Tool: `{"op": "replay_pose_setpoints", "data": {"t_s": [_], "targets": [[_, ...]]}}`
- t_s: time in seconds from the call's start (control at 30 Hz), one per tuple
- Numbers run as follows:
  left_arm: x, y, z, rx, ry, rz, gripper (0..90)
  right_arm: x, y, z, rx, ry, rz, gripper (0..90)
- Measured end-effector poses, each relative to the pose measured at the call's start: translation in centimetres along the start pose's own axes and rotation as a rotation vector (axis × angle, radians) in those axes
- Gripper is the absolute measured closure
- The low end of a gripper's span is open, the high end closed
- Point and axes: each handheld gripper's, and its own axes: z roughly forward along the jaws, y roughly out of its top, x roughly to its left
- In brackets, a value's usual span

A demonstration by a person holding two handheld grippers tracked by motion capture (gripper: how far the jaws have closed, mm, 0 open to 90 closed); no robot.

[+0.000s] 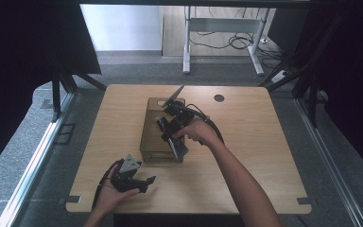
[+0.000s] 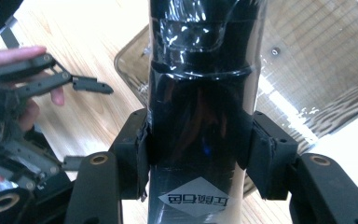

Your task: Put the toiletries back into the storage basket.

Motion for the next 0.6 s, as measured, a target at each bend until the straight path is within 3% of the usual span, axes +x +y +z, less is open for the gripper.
{"op": "replay_pose_setpoints", "data": {"t_s": [0.6], "targets": [[0.2, 0.0, -0.2, -0.007, -0.008, -0.009, 20.6, -0.1, 4.2, 1.2, -0.037, 0.019, 0.094, 47.0]]}}
